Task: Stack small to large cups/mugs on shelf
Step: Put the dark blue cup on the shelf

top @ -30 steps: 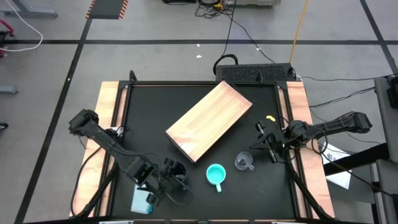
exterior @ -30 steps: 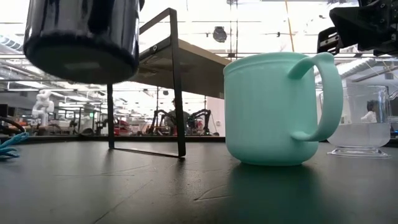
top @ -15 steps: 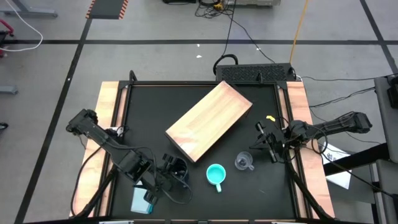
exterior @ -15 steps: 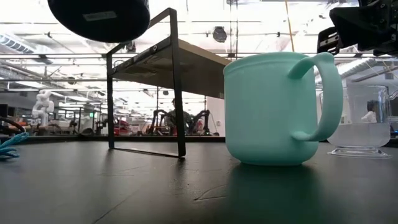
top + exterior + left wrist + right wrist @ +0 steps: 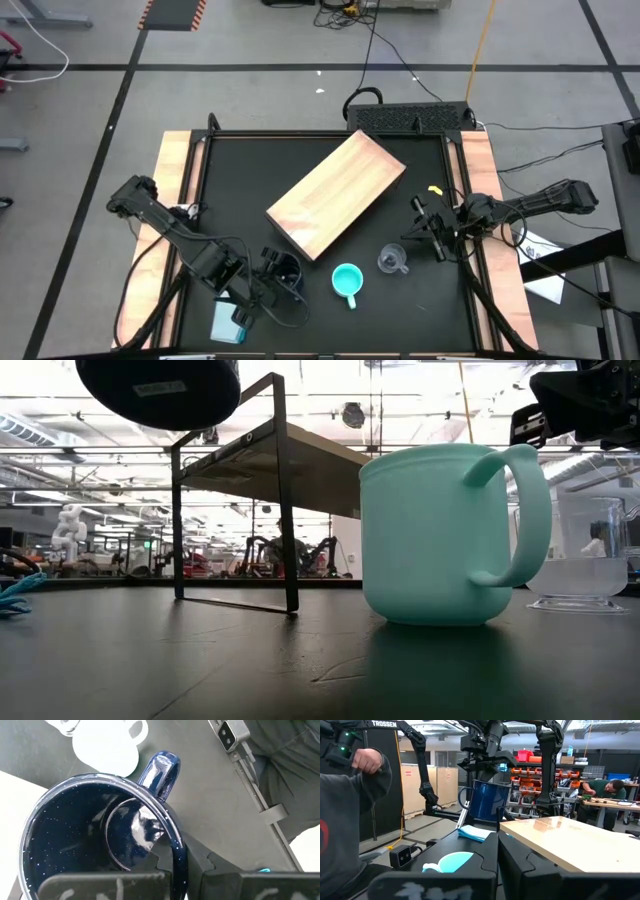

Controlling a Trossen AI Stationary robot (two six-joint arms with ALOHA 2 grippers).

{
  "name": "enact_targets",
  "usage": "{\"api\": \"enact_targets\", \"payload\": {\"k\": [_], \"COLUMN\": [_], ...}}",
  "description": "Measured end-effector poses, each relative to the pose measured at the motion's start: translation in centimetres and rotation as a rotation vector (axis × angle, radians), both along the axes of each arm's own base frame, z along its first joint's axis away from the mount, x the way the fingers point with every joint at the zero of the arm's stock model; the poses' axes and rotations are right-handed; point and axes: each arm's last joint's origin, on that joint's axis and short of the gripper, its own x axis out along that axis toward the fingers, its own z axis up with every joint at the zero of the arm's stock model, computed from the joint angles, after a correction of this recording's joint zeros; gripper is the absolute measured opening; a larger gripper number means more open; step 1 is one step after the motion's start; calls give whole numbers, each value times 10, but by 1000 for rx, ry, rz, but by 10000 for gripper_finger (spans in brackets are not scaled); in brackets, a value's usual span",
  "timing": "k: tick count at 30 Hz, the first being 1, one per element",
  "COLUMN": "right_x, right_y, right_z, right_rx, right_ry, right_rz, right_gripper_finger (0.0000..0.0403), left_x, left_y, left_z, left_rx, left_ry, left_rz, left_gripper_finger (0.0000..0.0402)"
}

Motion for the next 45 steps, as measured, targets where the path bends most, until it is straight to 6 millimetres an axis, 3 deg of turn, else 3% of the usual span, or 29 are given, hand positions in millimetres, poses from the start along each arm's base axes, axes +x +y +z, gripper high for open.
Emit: {"api": "enact_targets", "payload": {"k": [17,29,36,45], "right_x": [0,0,0,0], "right_y": [0,0,0,0], "right_z": [0,0,-1,-2], "right_rx": [-10,-10,-11,-14], "right_ry": [-3,-4,6,14], "right_rz": [-1,-1,-1,-1], "right_gripper_finger": [0,0,0,0], "left_x": [-9,-11,-8,-6], "left_y": [11,30,46,48], "left_z": [32,57,58,58], "left_rx": [-11,80,106,104], "left_ry": [55,23,59,56], "left_rz": [76,100,147,154], "left_gripper_finger": [15,15,15,15]}}
